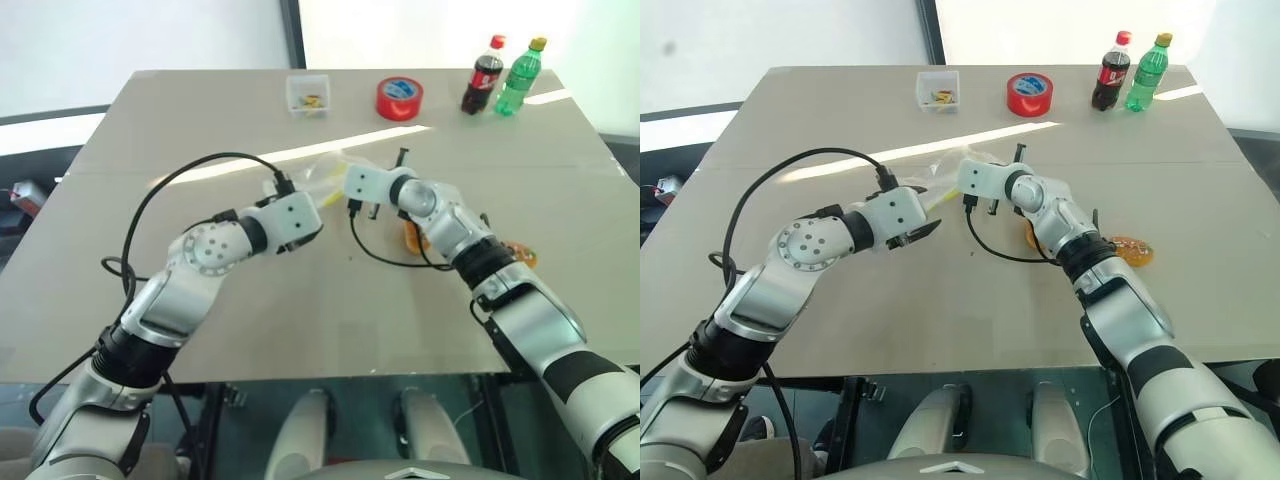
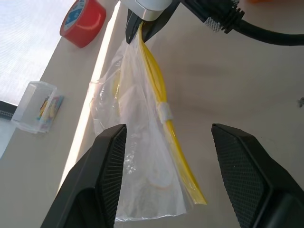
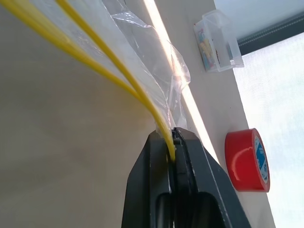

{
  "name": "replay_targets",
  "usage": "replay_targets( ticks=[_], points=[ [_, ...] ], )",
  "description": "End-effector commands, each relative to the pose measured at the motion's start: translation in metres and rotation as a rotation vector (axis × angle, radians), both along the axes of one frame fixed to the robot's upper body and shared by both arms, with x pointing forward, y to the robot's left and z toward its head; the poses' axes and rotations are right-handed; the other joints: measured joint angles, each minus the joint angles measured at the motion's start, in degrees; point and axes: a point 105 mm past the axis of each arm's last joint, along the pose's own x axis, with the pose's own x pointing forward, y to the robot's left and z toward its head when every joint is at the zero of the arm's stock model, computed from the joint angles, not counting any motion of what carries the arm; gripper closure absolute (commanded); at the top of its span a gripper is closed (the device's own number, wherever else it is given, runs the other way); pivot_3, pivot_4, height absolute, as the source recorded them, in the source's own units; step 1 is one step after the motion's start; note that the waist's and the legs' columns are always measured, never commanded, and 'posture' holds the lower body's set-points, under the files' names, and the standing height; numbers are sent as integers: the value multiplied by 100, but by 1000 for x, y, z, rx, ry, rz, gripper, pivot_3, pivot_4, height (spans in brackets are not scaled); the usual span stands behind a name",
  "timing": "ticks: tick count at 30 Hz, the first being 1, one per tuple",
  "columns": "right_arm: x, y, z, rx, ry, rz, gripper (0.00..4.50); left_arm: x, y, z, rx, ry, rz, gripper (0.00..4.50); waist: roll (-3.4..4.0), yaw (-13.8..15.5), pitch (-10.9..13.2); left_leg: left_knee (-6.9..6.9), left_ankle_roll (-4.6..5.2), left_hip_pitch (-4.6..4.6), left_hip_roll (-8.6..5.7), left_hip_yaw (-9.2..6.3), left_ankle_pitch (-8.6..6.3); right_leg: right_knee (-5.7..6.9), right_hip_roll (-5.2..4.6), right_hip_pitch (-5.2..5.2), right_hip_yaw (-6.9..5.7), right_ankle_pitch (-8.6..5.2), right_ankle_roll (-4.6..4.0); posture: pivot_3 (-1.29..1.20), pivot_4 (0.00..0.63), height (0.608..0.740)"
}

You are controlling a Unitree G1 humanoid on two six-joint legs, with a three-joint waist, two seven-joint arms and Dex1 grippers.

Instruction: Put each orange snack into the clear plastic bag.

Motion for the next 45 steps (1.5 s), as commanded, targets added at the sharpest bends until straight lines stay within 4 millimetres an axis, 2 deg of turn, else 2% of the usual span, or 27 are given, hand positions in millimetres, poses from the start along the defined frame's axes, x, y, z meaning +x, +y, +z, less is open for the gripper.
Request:
replay_targets(
  ticks=[1, 19, 20, 21, 22, 23, 24, 27, 30, 33, 37, 41, 45],
  points=[
    [-1, 6, 19, 27, -56, 13, 4500, 0, -2, 12, 1, -53, -13, 1498, 0, 0, 0, 0, 0, 0, 0, 0, 0, 0, 0, 0, 0, 0, 0, 0, 150, 740],
    [-7, 12, 22, 41, -44, 32, 4500, 6, 7, 1, 39, -54, 28, 1498, 0, -4, 0, 6, 0, 0, 0, -1, 0, 7, 1, -1, 0, 0, 0, 0, 150, 740],
    [-7, 12, 21, 40, -43, 32, 4500, 6, 7, 1, 37, -55, 27, 2033, 0, -3, 0, 6, 0, 0, 0, -1, 0, 7, 1, -1, 0, 0, 0, 0, 150, 740],
    [-7, 12, 21, 39, -42, 33, 4500, 6, 7, 1, 35, -55, 27, 2288, 0, -3, 0, 6, 0, 0, 0, 0, 0, 7, 1, -1, 0, 0, 0, 0, 150, 740],
    [-7, 12, 21, 39, -41, 33, 4500, 6, 7, 1, 34, -55, 26, 2357, 0, -2, 0, 7, 0, 0, 0, 0, 0, 7, 1, -1, 0, 0, 0, 0, 150, 740],
    [-7, 12, 20, 39, -41, 34, 4500, 6, 6, 1, 33, -55, 26, 2934, 0, -2, 0, 7, 0, 0, 0, -1, 0, 7, 1, 0, 0, 0, 0, 0, 150, 740],
    [-7, 12, 20, 38, -41, 34, 4500, 6, 6, 1, 32, -56, 25, 3166, 0, -2, 0, 7, 0, 0, 0, -1, 0, 7, 1, 0, 0, 0, 0, 0, 150, 740],
    [-8, 13, 19, 29, -31, 38, 4500, 6, 6, 0, 34, -54, 25, 4310, 0, -3, 0, 8, 0, 0, 0, -1, 0, 8, 1, 0, 0, 0, 0, 0, 150, 740],
    [-13, 12, 21, 32, -26, 74, 4500, 8, 10, -1, 41, -54, 38, 4422, 0, -2, 0, 8, 0, 0, 0, -1, 0, 9, 1, 0, 0, 0, 0, 0, 150, 740],
    [-17, 6, 22, 48, -18, 74, 3777, 11, 16, 0, 37, -58, 60, 4500, 0, -1, 0, 10, 0, 0, 0, -1, 0, 8, 1, 0, 0, 0, 0, 0, 150, 740],
    [-27, -10, 20, 122, 66, 46, 2030, 12, 13, 2, -26, -41, 53, 4500, 0, 4, 0, 15, 1, 0, 0, -2, 0, 12, 1, 1, -1, 1, 0, 0, 150, 740],
    [-42, -31, 29, 303, 161, -10, 2030, 16, 18, 9, -94, -37, 81, 4500, 0, 19, 0, 32, 2, -9, 0, -6, -1, 16, 0, 2, -5, 1, 1, 0, 150, 740],
    [-57, -28, 37, 537, 287, -25, 2030, 18, 19, 12, -229, 5, 100, 4500, 0, -4, -1, 50, 3, -12, 3, -9, -2, 34, 2, 1, -7, 1, 1, 0, 150, 740]
  ],
)
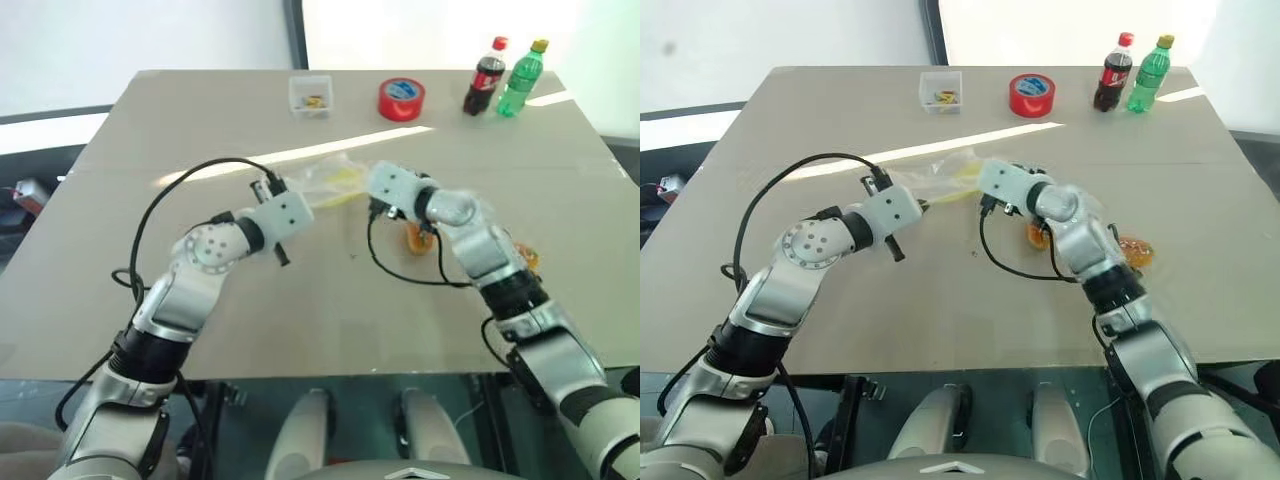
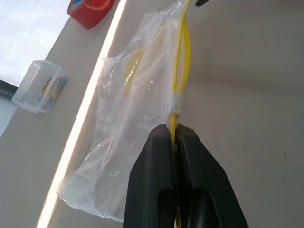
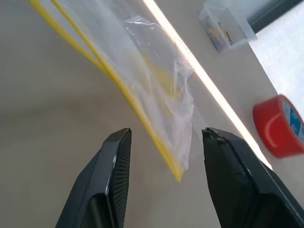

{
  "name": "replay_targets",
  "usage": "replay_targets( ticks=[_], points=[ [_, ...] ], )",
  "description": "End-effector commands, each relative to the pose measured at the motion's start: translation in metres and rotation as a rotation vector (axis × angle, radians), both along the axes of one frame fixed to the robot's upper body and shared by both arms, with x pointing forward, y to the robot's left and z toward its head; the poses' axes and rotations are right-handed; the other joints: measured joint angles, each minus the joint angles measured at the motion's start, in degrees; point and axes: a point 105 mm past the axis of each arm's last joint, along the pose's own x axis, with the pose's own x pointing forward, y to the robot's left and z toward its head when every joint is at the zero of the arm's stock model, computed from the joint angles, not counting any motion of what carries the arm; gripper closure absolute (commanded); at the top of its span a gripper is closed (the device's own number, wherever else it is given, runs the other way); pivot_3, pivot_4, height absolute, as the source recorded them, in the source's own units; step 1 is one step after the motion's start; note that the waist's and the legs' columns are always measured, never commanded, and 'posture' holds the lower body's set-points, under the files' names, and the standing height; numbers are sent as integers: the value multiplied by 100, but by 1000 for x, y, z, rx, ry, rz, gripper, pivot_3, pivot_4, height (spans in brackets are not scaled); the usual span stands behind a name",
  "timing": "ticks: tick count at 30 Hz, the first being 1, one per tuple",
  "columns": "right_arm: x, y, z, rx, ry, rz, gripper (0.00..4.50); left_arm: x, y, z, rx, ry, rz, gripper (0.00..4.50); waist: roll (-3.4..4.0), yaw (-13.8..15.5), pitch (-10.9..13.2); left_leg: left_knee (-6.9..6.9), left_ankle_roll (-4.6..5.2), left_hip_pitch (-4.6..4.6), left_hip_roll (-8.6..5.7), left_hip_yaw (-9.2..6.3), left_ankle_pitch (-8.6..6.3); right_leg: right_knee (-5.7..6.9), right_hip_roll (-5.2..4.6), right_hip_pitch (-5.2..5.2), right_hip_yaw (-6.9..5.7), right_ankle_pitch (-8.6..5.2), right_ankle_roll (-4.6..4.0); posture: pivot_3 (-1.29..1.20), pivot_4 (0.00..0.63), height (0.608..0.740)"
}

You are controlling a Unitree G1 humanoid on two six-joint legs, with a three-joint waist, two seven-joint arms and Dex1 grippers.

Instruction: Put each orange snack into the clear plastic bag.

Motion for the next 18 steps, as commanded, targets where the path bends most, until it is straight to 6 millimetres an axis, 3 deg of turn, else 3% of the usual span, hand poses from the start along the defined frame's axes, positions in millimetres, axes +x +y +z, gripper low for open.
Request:
replay_targets(
  ticks=[1, 2, 4, 7, 18],
  points=[
    [-15, 12, 27, 217, 41, 21, 2411, 2, 2, 15, -102, -14, 11, 4500, 0, -8, 0, 6, 0, 0, 1, 0, 0, 6, 2, 0, 0, 0, 0, 0, 150, 740],
    [-20, 17, 26, 278, 83, 31, 2519, 2, 2, 15, -125, -3, 11, 4500, 0, -6, 0, 8, 0, 3, 2, 0, 0, 15, 2, -1, 0, 0, 0, 0, 150, 740],
    [-25, 25, 28, 356, 131, 40, 3176, 3, 1, 16, -151, 6, 5, 4500, -1, -5, 0, 12, 1, 8, 4, -3, 0, 27, 3, 0, 0, -1, 0, 0, 150, 740],
    [-25, 32, 32, 421, 160, 32, 4479, 4, 1, 15, -148, 6, -7, 4500, 0, 1, 0, 17, 0, 18, 3, 0, 0, 49, 4, 0, 2, -1, -1, 0, 150, 740],
    [-17, 53, 29, 439, 202, 55, 4479, 6, -1, 16, -143, -1, -29, 4500, 0, 9, 0, 23, -1, 20, -1, 0, 1, 52, 2, 0, 4, -1, -1, 0, 150, 740]
  ],
)
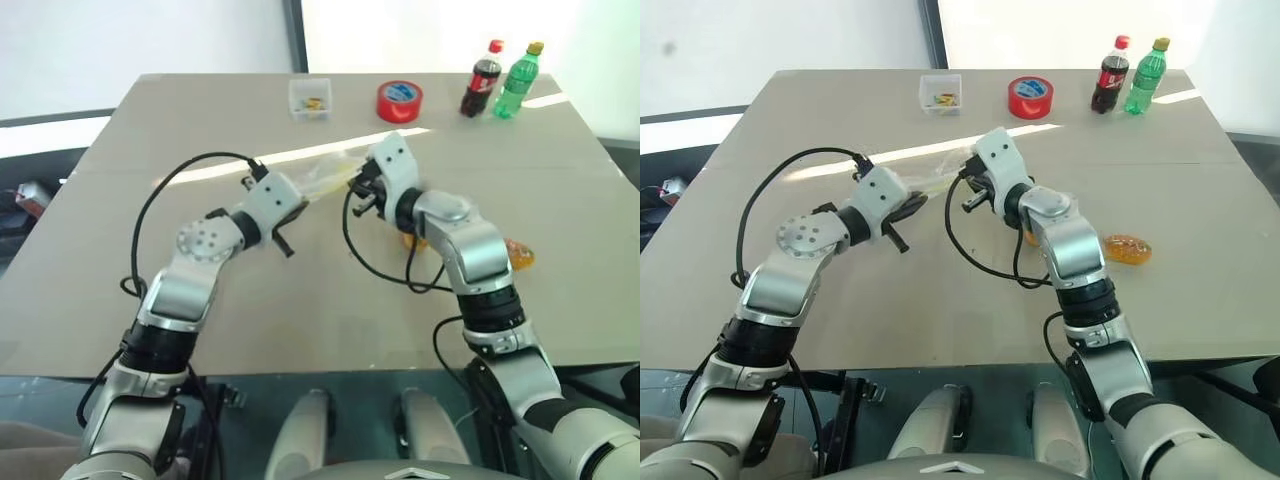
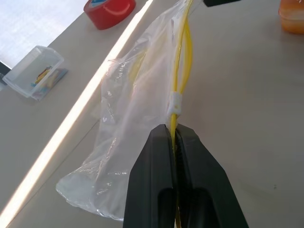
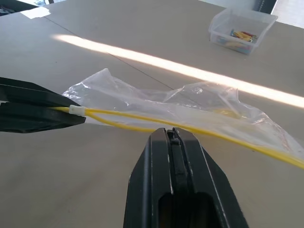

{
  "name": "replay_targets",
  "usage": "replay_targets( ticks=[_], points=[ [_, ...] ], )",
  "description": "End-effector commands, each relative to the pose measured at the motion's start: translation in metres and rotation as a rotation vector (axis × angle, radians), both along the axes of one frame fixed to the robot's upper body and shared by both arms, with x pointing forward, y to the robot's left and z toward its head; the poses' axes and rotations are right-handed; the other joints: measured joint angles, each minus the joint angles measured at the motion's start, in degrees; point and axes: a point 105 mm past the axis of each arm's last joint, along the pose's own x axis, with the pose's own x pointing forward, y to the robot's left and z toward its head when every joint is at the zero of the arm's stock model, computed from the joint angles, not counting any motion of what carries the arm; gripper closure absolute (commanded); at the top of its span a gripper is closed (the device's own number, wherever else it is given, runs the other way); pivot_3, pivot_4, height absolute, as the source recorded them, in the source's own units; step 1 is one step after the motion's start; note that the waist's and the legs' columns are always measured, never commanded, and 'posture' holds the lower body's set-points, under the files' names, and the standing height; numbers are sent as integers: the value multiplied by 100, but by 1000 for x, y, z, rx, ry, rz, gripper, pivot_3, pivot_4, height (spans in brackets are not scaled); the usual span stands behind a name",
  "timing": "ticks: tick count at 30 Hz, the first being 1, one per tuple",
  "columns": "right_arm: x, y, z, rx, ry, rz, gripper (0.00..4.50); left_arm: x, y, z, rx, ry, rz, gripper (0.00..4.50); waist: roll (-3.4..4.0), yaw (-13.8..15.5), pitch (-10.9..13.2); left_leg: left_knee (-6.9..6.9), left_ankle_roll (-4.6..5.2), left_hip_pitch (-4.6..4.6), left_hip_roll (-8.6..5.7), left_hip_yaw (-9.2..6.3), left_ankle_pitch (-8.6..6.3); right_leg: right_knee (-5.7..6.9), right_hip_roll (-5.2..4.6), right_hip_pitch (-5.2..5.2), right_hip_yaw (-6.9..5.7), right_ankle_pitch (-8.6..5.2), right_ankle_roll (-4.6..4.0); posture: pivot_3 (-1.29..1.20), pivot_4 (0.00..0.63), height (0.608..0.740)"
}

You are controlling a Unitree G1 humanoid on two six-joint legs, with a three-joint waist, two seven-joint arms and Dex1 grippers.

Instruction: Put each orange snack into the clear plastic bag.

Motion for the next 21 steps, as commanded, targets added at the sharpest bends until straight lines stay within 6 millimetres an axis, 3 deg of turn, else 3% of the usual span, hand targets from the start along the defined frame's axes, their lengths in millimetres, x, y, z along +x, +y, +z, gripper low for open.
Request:
replay_targets(
  ticks=[1, 15, 21],
  points=[
    [0, 10, 16, 26, -50, 35, 4479, 0, -1, 14, -9, -51, -16, 4500, 0, -1, 0, 0, 0, 0, 0, 1, 0, -1, 0, 0, 0, 0, 0, 0, 150, 740],
    [8, 25, 10, 16, -42, 67, 4479, -3, -9, 11, 22, -63, -52, 4500, 0, -7, 0, -1, 0, 0, 0, 2, 0, -2, 0, 0, 1, 0, 0, 0, 150, 740],
    [17, 22, -2, -93, -93, 61, 4479, -8, -16, 10, 23, -69, -96, 4500, 0, -10, 0, -2, 0, 0, 0, 1, 0, -2, 0, -1, 1, 0, 0, 0, 150, 740]
  ],
)
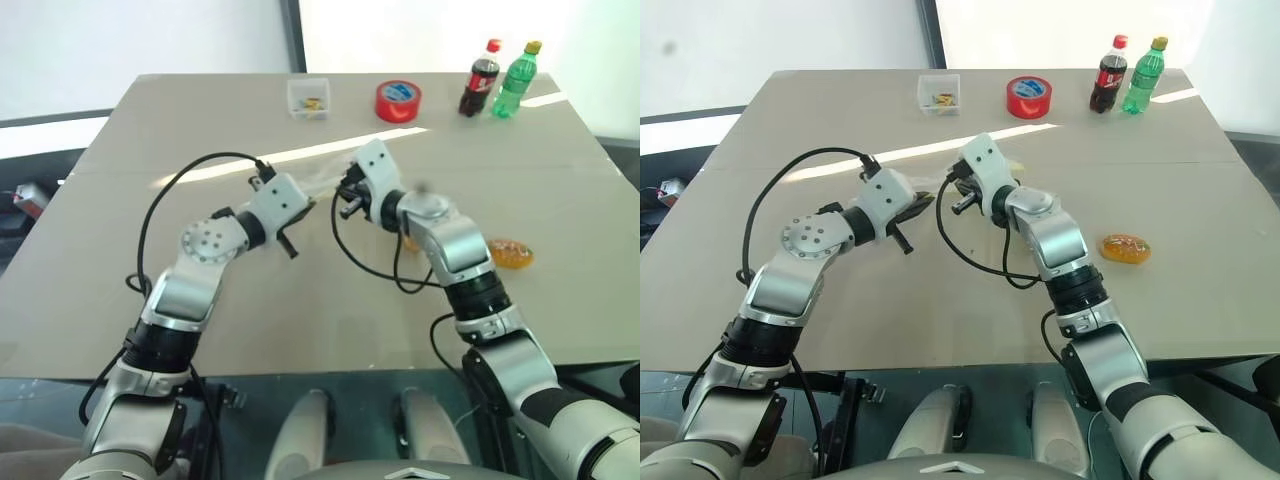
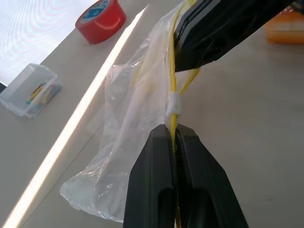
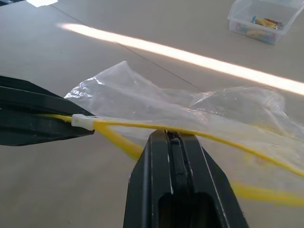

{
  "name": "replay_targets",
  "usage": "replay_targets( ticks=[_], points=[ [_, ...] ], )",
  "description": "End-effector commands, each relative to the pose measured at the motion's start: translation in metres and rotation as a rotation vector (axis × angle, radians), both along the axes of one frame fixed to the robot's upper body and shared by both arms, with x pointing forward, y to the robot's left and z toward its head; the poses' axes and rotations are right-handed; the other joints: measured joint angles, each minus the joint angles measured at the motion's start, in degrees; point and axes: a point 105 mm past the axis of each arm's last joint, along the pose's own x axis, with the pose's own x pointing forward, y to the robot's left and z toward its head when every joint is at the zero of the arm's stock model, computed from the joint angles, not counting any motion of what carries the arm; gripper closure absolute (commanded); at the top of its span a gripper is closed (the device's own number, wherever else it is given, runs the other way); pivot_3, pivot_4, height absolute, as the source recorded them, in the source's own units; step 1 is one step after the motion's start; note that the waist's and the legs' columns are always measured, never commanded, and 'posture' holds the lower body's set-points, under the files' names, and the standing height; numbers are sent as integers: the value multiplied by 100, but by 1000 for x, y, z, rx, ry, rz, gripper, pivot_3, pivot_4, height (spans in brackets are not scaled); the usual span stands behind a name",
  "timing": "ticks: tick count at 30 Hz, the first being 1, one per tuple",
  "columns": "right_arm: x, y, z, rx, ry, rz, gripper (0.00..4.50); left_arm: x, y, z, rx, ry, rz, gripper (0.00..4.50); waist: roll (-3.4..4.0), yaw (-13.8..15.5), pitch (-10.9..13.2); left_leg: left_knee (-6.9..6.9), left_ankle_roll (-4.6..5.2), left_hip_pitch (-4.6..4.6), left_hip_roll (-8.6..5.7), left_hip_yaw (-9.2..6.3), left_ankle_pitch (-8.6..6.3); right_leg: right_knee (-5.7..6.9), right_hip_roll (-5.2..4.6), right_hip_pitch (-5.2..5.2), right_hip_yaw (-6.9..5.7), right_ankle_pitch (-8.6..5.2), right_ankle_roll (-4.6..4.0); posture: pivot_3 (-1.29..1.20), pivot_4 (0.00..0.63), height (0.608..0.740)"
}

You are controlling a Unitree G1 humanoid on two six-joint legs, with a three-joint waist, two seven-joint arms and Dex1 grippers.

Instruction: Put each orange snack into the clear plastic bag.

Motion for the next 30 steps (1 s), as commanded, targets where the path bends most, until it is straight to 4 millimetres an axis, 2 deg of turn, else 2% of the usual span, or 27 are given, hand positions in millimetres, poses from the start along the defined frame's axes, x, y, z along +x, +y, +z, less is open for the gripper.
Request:
replay_targets(
  ticks=[1, 6, 7, 9, 11, 12, 17, 23, 27, 30],
  points=[
    [7, 0, 14, -83, -147, 10, 4479, -5, -7, 12, -1, -51, -41, 4500, 0, 0, 0, 0, 0, 0, 0, 0, 0, 0, 0, 0, 0, 0, 0, 0, 150, 740],
    [13, -2, 2, -344, -384, 72, 4479, -3, -7, 11, -1, -54, -36, 4500, 0, 0, 0, 0, 0, 0, -1, 1, 0, -3, 0, 0, 0, 0, 1, 0, 150, 740],
    [14, -4, -1, -413, -439, 83, 4237, -3, -7, 11, -1, -54, -35, 4500, 0, -2, 0, 0, 0, 0, -1, 2, 0, -4, 0, 0, 0, 0, 1, 0, 150, 740],
    [17, -7, -6, -552, -550, 115, 3656, -2, -7, 10, 1, -53, -34, 4500, 0, -1, 0, -1, 0, 0, 0, 2, 0, -5, 0, 0, 0, 0, 1, 0, 150, 740],
    [21, -13, -6, -664, -646, 121, 2570, -2, -8, 10, 6, -55, -31, 4500, 0, -4, 0, -2, -1, 0, 0, 2, 0, -5, 0, -1, 0, 0, 1, 0, 150, 740],
    [23, -15, -6, -713, -688, 123, 2336, -1, -8, 10, 9, -56, -29, 4500, 0, -5, 0, -2, -1, 0, 0, 2, 0, -4, 0, 0, 0, 0, 1, 0, 150, 740],
    [23, -22, -5, -796, -768, 158, 55, 1, -7, 9, 8, -58, -14, 4500, -1, -5, 0, -2, -1, 0, 0, 1, 1, -7, 0, 0, 1, 0, 0, 0, 150, 740],
    [4, -24, 14, -662, -753, 173, 55, 4, -6, 5, 16, -56, 8, 4500, -1, 5, 1, -4, -1, -1, 1, 1, 1, -8, 0, 0, 2, -1, 0, 0, 150, 740],
    [-17, -37, 23, -491, -640, 137, 55, 6, -7, 4, 10, -62, 23, 4500, -1, 29, 0, -2, -1, -4, 0, 0, 0, -11, -1, 2, 1, 0, 1, 0, 150, 740],
    [-31, -56, 28, -351, -513, 40, 55, 7, -9, 3, 5, -64, 30, 4500, -1, 43, 0, -1, 0, -7, -1, -5, 0, -12, -1, 4, -3, 0, 1, 0, 150, 740]
  ],
)
